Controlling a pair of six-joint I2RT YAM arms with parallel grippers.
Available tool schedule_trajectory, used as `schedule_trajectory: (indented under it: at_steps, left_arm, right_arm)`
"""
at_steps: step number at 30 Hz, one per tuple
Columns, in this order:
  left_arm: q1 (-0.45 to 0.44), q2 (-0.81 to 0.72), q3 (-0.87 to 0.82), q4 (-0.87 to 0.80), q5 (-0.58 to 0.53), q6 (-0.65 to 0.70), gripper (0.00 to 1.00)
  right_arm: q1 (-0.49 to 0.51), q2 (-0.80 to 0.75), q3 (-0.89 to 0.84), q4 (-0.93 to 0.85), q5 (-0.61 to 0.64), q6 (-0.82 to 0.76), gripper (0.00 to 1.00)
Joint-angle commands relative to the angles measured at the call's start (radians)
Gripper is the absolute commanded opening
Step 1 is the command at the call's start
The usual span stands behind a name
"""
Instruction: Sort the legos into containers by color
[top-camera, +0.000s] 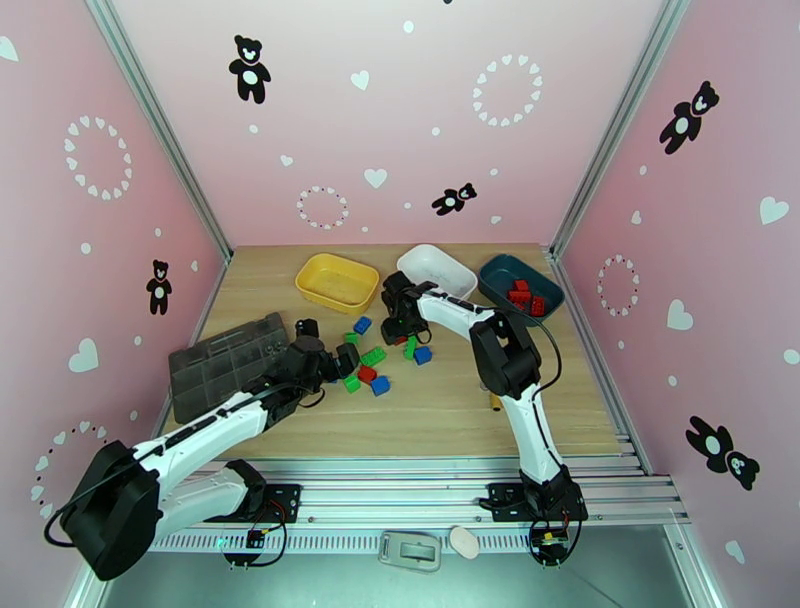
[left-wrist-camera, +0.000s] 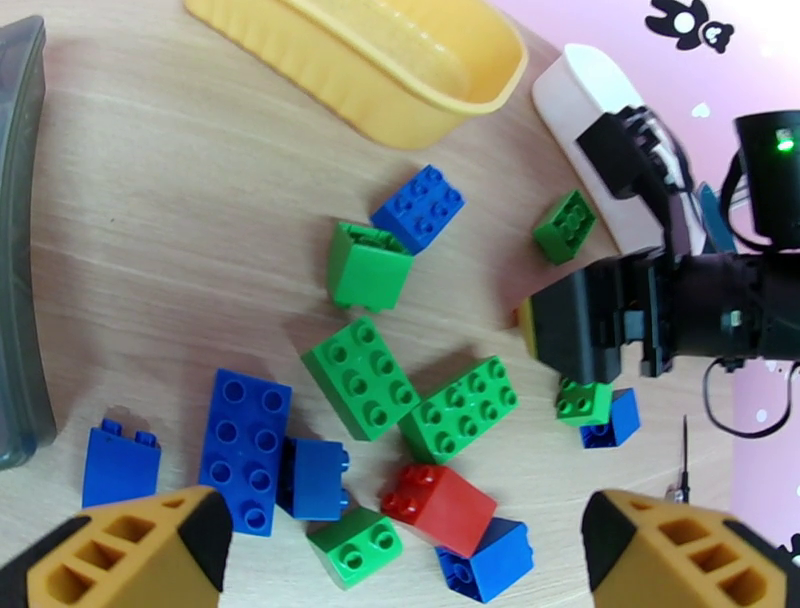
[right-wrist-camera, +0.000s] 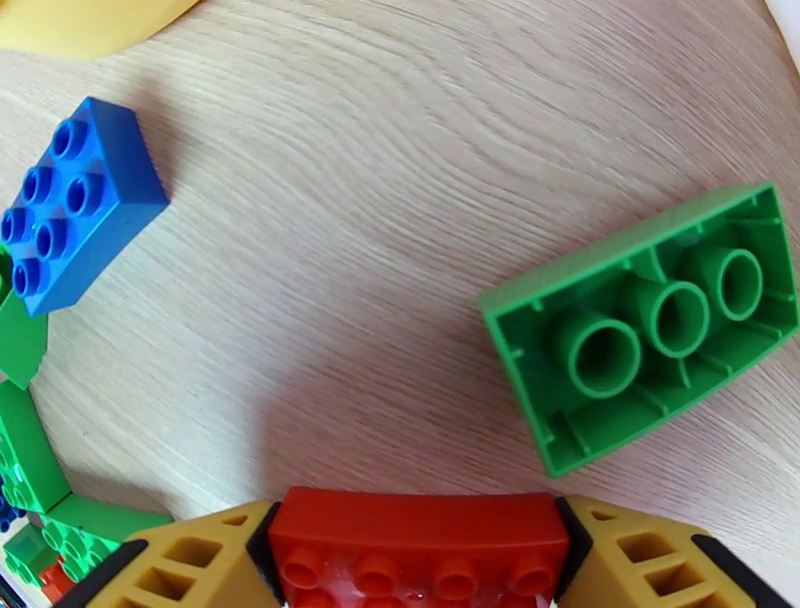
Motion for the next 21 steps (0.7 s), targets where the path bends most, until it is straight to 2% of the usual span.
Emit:
schedule_trajectory:
  at_steps: [1,10,15,21]
  left_arm:
    - [0.007,0.048,0.045,0.039,0.038,0.002,0.98]
    - [0.006,0.243,0.174,0.170,0.179,-0.005,0.98]
    - [0.007,0.358,0.258,0.245,0.253,-0.042,0.98]
    - [-0.037,0.580,0.503,0.295,0.385,-0.073,0.98]
  right_arm:
    - [0.005,-0.025,0.001,-0.010,0.014,0.022,0.64]
    - [-0.030,-0.195,-0.111,0.052,-0.014,0.071,0.59]
    - [-0.120,-0.292,-0.191,0.065,-0.032,0.102,0.58]
    - [-0.286,-0.428,-0.308,0.110,-0.066,0.144,0.57]
